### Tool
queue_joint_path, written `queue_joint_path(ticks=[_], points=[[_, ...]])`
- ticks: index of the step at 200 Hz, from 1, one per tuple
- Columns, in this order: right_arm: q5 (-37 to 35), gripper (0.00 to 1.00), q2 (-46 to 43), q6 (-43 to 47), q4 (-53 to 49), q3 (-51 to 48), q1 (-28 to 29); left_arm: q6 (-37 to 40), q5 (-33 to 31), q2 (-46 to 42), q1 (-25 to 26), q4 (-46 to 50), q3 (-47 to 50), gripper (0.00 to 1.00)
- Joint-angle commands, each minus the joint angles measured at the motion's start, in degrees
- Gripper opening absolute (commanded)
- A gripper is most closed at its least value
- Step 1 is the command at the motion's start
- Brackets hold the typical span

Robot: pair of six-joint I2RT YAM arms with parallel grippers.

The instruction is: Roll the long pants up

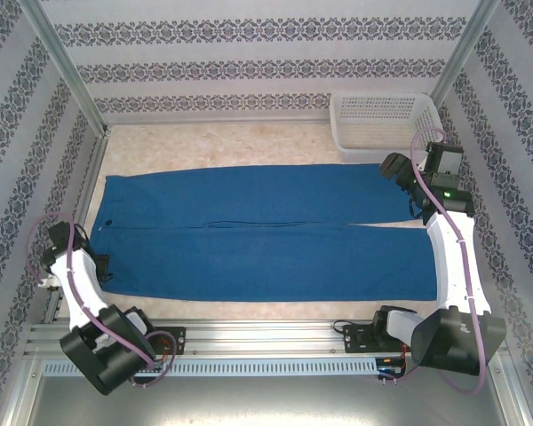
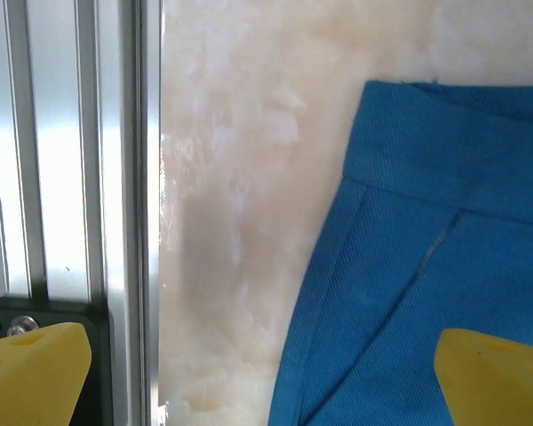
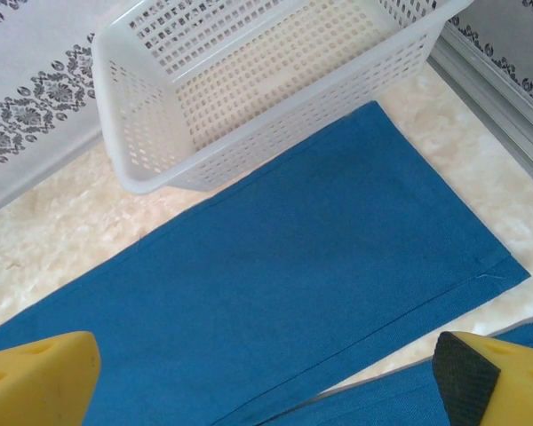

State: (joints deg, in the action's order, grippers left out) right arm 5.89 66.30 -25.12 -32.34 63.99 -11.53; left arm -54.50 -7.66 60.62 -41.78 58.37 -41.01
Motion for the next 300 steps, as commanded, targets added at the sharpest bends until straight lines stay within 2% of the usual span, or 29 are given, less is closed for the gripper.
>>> queue_joint_path(ticks=[1, 33, 91, 111, 131, 151, 165, 189, 206, 235, 268, 300], points=[[-0.40, 0.98, -1.81, -0.97, -2.66, 1.19, -0.58, -1.70, -1.48, 5.95, -1.22, -5.25, -0.58, 1.00], [-0.73, 0.98, -2.00, -0.70, -4.34, 2.52, -0.76, -2.36, 4.36, 10.71, -2.69, -14.24, 1.29, 1.00], [-1.81, 0.98, -3.03, -2.49, -4.12, 0.08, -0.74, -1.74, 3.02, 15.34, -3.04, -16.98, -0.12, 1.00], [-5.78, 0.95, -3.45, -3.96, -6.62, -0.17, -0.75, -1.96, 3.78, 16.99, -3.03, -17.14, -0.26, 1.00], [-11.07, 0.93, -3.31, -5.83, -11.05, 0.34, -0.83, -1.84, 3.45, 18.53, -3.04, -17.49, -0.26, 0.92], [-11.75, 0.95, -2.62, -8.25, -15.22, 0.08, -0.92, -2.06, 3.59, 19.35, -3.04, -18.73, 0.12, 0.68], [-11.61, 0.97, -3.02, -9.12, -16.57, -1.50, -0.99, -2.31, 3.81, 20.37, -3.05, -18.86, -0.45, 0.40], [-13.74, 0.96, -4.66, -11.98, -20.12, -3.98, -2.87, -3.29, 3.50, 22.05, -3.10, -17.53, -2.43, 0.00], [-12.45, 0.97, -4.60, -14.68, -25.32, -3.94, -7.18, -3.24, 4.12, 22.47, -3.13, -16.76, -3.65, 0.00], [-1.09, 0.96, -7.46, -18.09, -26.21, -9.37, -15.75, -3.50, 4.84, 21.68, -3.13, -16.74, -4.02, 0.00], [4.49, 0.95, -10.20, -20.87, -29.27, -13.27, -20.30, -3.35, 5.70, 21.46, -3.11, -15.69, -5.78, 0.00], [7.32, 0.94, -11.91, -22.16, -33.29, -16.12, -22.43, -3.33, 7.36, 21.93, -3.13, -15.22, -7.48, 0.00]])
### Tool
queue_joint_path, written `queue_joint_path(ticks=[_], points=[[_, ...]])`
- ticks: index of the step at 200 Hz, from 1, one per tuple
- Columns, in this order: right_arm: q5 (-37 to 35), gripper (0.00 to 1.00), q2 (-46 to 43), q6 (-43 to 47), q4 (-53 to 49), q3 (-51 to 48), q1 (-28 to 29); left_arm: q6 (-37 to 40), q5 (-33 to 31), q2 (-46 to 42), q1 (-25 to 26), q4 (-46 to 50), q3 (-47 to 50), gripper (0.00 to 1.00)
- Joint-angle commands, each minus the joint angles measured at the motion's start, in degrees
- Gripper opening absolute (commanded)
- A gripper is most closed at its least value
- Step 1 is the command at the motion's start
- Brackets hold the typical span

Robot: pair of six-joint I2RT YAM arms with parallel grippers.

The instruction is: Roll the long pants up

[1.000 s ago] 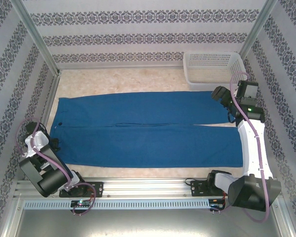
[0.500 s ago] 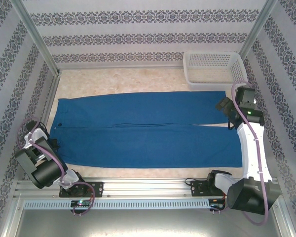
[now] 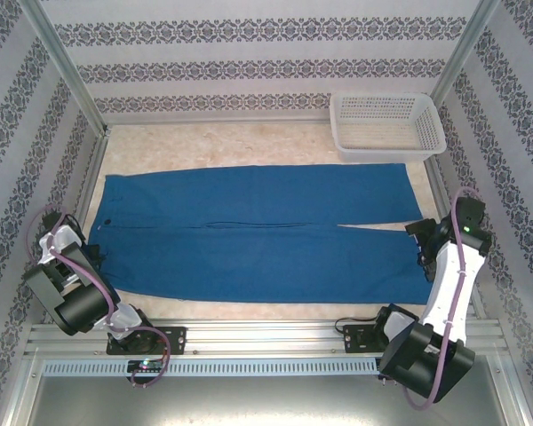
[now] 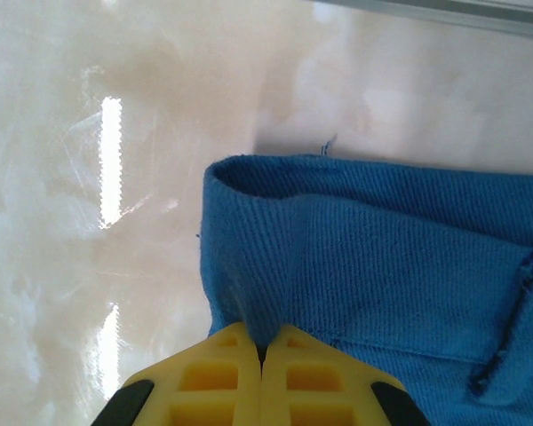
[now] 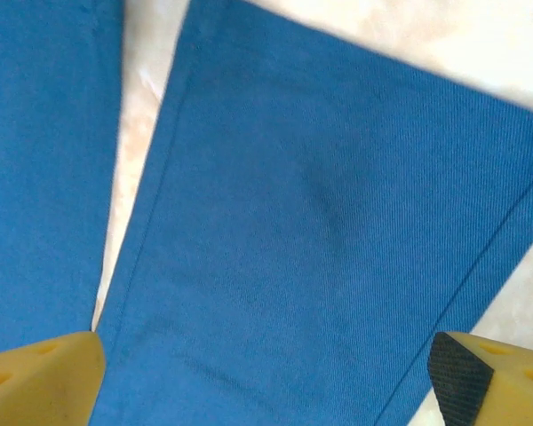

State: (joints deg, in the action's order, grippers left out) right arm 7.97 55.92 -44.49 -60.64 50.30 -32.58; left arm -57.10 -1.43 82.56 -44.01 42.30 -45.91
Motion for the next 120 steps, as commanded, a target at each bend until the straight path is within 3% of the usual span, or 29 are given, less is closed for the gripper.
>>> queue_joint_path(ticks=[1, 51, 92, 120], points=[[5.41, 0.94, -1.66, -2.97, -5.04, -2.64, -1.41, -0.73, 1.15, -0.03, -0.90, 0.85, -2.60, 0.00], [16.80, 0.88, -7.59, -14.26, 2.84, -17.61, -3.61, -0.73, 4.42, 0.27, -0.82, -1.39, -1.64, 0.00], [6.47, 0.91, -10.29, -6.08, -5.63, -16.62, -3.75, 0.14, 6.22, 0.74, -0.75, -2.61, -1.41, 0.00], [5.30, 0.92, -12.42, -4.64, -9.15, -17.63, -3.87, 0.32, 7.03, 0.85, -0.81, -2.79, -1.82, 0.00]])
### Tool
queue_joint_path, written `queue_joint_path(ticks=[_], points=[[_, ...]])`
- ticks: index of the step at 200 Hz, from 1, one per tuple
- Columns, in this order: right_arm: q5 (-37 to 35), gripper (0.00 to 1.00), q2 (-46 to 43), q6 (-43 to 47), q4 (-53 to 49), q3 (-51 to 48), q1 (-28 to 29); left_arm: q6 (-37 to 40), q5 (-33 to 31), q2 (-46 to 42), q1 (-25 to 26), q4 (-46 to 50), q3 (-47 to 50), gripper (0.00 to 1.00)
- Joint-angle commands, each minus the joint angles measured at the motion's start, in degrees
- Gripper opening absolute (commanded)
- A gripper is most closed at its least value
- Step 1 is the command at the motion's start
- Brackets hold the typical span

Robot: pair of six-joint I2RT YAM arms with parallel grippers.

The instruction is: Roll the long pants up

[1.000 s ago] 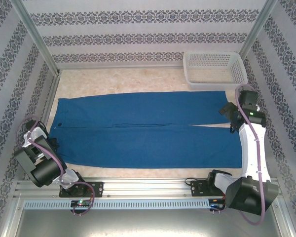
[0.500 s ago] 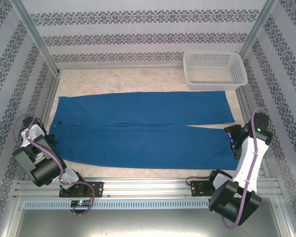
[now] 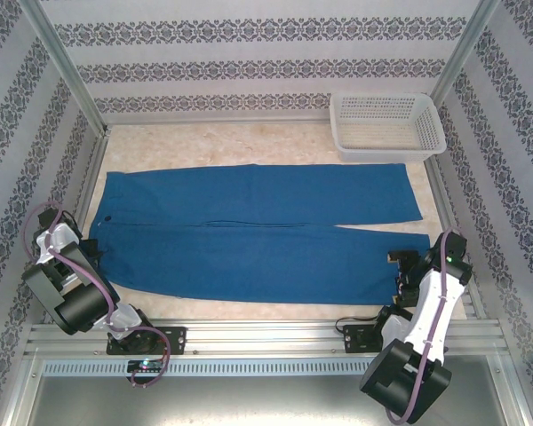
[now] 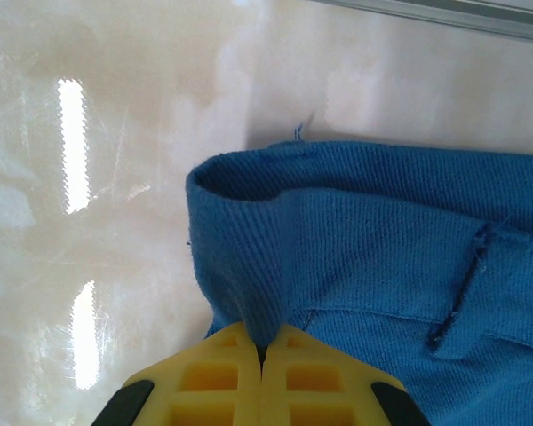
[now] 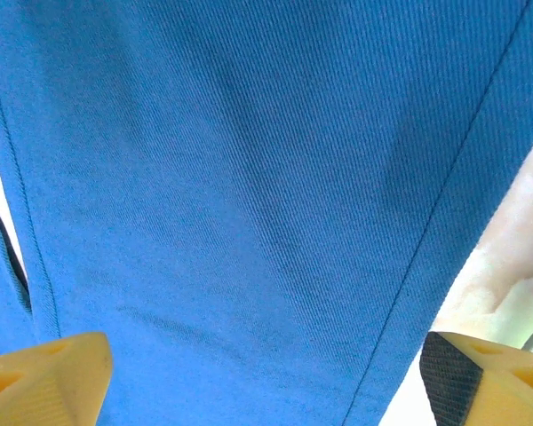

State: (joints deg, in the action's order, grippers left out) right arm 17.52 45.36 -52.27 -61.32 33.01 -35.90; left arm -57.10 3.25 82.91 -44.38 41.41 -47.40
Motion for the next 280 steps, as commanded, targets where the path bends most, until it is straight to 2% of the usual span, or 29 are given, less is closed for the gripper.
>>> queue_joint_path(ticks=[1, 29, 42, 69, 94, 119, 140, 162, 194, 200, 205, 208, 216, 221, 245, 280], points=[[-4.21, 0.92, -1.95, 3.19, -8.47, -0.42, -0.56, 0.32, 2.37, 0.50, -0.44, -1.88, -0.33, 0.00], [-7.83, 0.89, -2.00, 4.83, -7.54, 1.24, -0.65, 0.24, 3.00, 0.88, -0.40, -2.39, -0.24, 0.00], [-6.12, 0.89, -1.00, 4.94, -5.68, 1.24, -0.72, 0.37, 3.38, 1.32, -0.40, -2.62, -0.53, 0.00], [-11.72, 0.89, 1.35, 8.68, -4.69, 8.90, 3.70, 0.96, 4.22, 2.35, -0.37, -2.41, -1.69, 0.00], [-21.21, 0.93, 7.68, 17.18, -4.97, 21.04, 10.35, 0.85, 4.44, 2.51, -0.36, -2.40, -2.44, 0.00], [-30.07, 0.95, 14.84, 26.80, -5.06, 31.24, 20.57, 1.02, 4.45, 2.30, -0.03, -1.77, -3.03, 0.00], [-31.28, 0.95, 21.47, 34.05, -4.82, 36.09, 27.37, 1.73, 3.63, 1.82, 0.44, -0.53, -3.75, 0.00], [-31.31, 0.95, 28.57, 36.61, -6.63, 39.17, 32.44, 2.62, 3.32, 0.92, 0.78, -0.05, -4.08, 0.00], [-34.61, 0.94, 36.57, 39.42, -9.34, 41.69, 43.34, 3.67, 4.19, -0.14, 1.23, 0.37, -4.48, 0.00], [-35.59, 0.88, 38.02, 38.86, -9.76, 42.41, 44.26, 3.82, 4.67, -0.15, 1.29, 0.37, -4.54, 0.00], [-35.71, 0.75, 39.21, 38.56, -9.60, 43.05, 44.51, 3.88, 5.12, -0.09, 1.31, 0.20, -4.51, 0.00], [-35.67, 0.62, 39.80, 38.23, -9.11, 43.36, 44.46, 3.88, 5.30, -0.01, 1.31, 0.09, -4.42, 0.00], [-35.29, 0.18, 41.03, 37.19, -7.45, 44.29, 44.30, 3.75, 5.83, 0.21, 1.40, -0.08, -4.37, 0.00], [-34.84, 0.01, 41.71, 36.74, -5.97, 44.84, 44.26, 3.67, 6.12, 0.52, 1.40, -0.22, -4.38, 0.00], [-33.20, 0.00, 47.40, 36.25, -0.69, 49.75, 43.41, 3.83, 7.12, 1.41, 1.49, 0.36, -5.31, 0.00], [-33.45, 0.00, 62.88, 37.69, -3.90, 61.59, 39.52, 4.18, 6.07, 1.16, 1.49, 2.30, -6.34, 0.00]])
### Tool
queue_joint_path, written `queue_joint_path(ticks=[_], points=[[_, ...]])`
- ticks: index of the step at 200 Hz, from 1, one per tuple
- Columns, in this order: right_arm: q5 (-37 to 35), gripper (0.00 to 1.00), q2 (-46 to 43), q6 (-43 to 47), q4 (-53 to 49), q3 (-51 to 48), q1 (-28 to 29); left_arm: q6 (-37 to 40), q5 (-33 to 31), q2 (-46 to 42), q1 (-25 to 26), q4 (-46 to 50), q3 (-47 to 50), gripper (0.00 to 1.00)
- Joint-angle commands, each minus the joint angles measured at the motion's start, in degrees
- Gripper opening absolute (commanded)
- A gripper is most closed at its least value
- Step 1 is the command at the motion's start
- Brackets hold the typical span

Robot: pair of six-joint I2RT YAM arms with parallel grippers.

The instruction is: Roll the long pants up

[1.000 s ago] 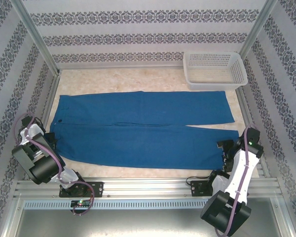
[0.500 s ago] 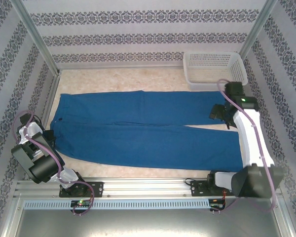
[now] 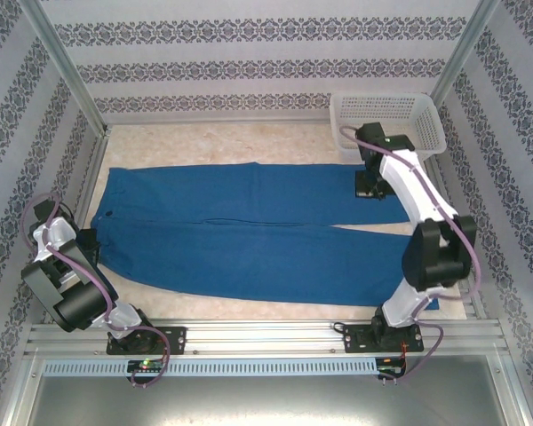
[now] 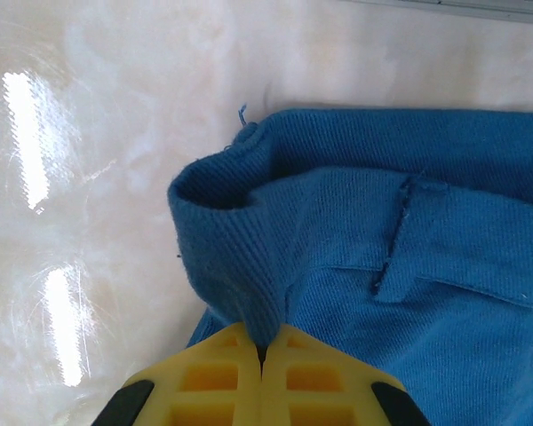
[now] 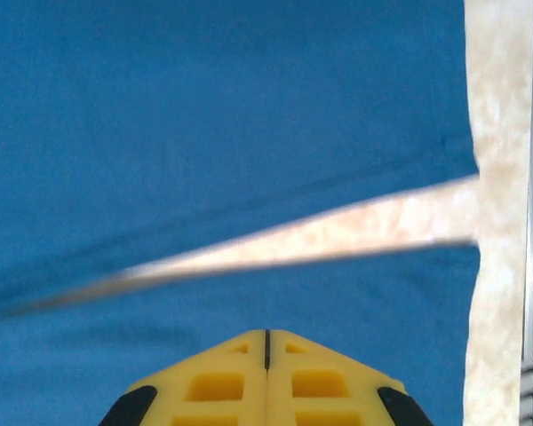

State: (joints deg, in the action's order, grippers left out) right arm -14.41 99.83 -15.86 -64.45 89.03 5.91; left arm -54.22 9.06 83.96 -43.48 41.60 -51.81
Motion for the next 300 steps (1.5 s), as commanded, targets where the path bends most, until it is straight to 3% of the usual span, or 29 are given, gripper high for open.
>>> queue_joint_path(ticks=[1, 41, 88, 118, 152, 200, 300], points=[[-1.46, 0.00, 8.74, 1.32, -0.86, 5.86, -2.39, 1.30, 0.21, 0.04, 0.59, 2.18, -1.95, 0.00], [4.16, 0.00, 16.83, 0.40, -0.73, 11.77, -6.74, 1.14, -1.08, -0.99, 0.59, 2.93, -1.20, 0.00], [5.41, 0.00, 22.40, 0.72, -2.73, 13.58, -7.84, 0.49, -0.30, -0.03, 0.59, 2.58, -1.09, 0.00], [9.88, 0.00, 17.71, -0.35, -3.49, 9.16, -6.29, 0.47, -0.34, -0.45, 0.59, 2.97, -1.13, 0.00], [9.46, 0.00, 10.29, -0.60, -8.52, 1.26, -4.04, 0.09, -0.80, -1.07, 0.59, 2.66, -0.37, 0.00], [10.44, 0.00, 0.56, -4.63, -7.86, -13.34, 0.23, -0.36, 0.54, 0.38, 0.59, 1.54, -0.03, 0.00], [6.67, 0.00, 4.00, -10.51, -3.99, -21.74, 3.65, 0.25, 0.78, 0.73, 0.62, 1.83, -0.53, 0.00]])
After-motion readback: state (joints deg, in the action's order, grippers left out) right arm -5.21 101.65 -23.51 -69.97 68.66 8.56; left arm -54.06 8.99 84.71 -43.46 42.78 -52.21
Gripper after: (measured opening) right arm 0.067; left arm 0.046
